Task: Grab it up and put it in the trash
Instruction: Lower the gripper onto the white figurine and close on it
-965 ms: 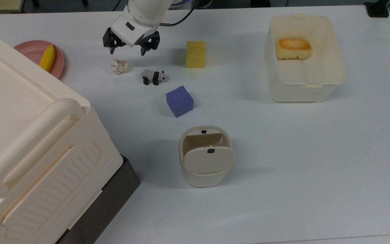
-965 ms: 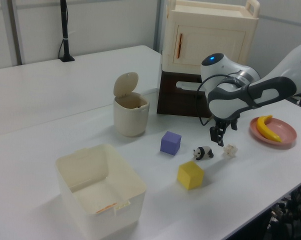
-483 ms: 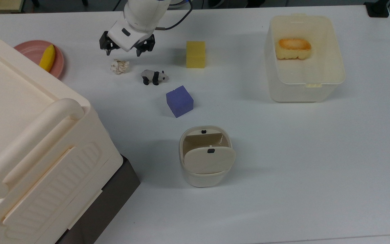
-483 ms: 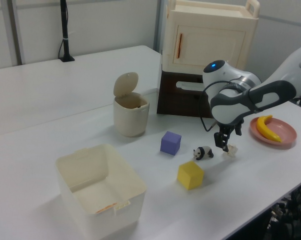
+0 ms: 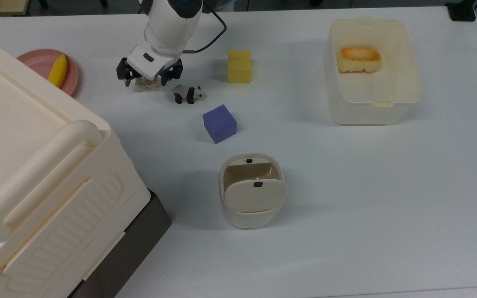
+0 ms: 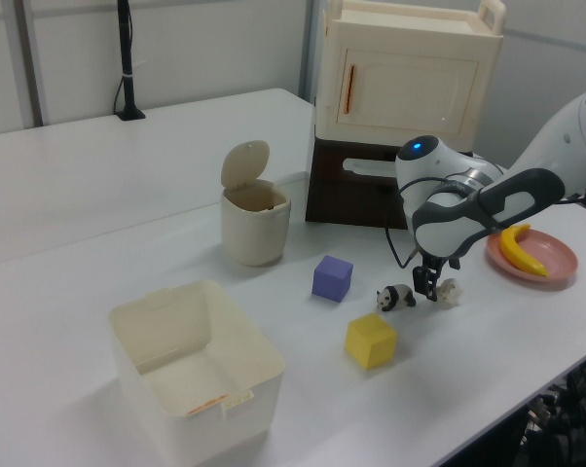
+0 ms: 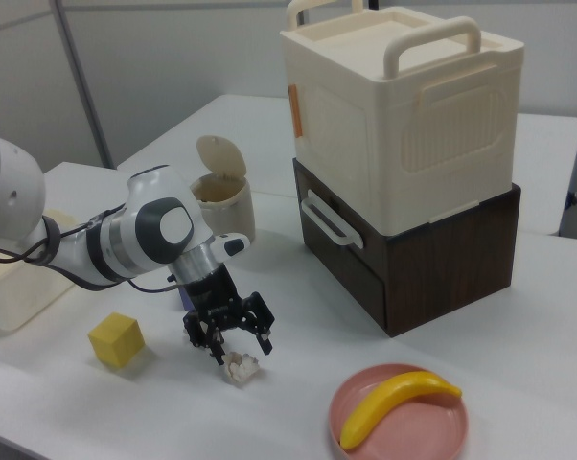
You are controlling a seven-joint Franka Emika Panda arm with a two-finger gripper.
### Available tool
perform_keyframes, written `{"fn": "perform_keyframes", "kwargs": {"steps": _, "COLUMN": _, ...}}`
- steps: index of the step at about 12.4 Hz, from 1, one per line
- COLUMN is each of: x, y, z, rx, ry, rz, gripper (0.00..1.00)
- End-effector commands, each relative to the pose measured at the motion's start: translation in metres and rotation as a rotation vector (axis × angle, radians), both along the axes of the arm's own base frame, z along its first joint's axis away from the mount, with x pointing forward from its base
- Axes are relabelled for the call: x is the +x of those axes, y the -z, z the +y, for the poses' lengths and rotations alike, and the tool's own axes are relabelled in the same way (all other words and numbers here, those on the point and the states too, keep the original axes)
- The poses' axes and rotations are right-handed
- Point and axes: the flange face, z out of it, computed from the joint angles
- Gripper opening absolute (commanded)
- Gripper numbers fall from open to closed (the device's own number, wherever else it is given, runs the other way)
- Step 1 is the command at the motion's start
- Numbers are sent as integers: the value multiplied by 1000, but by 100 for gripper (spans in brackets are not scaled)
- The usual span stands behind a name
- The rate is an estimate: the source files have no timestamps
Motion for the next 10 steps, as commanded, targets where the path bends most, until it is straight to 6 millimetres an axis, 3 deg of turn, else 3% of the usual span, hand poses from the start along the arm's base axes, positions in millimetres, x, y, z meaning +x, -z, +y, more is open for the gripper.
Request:
{"fn": "perform_keyframes", "kwargs": {"steps": 1, "x": 3, "y": 0, "z": -2, "rx": -8, "ry": -12, "rz": -15, "gripper": 100}}
{"fn": "perform_keyframes", "kwargs": {"steps": 10, "x": 2, "y": -1, "z": 2, "rx": -11, "ry": 25, "rz": -21, "gripper": 100}}
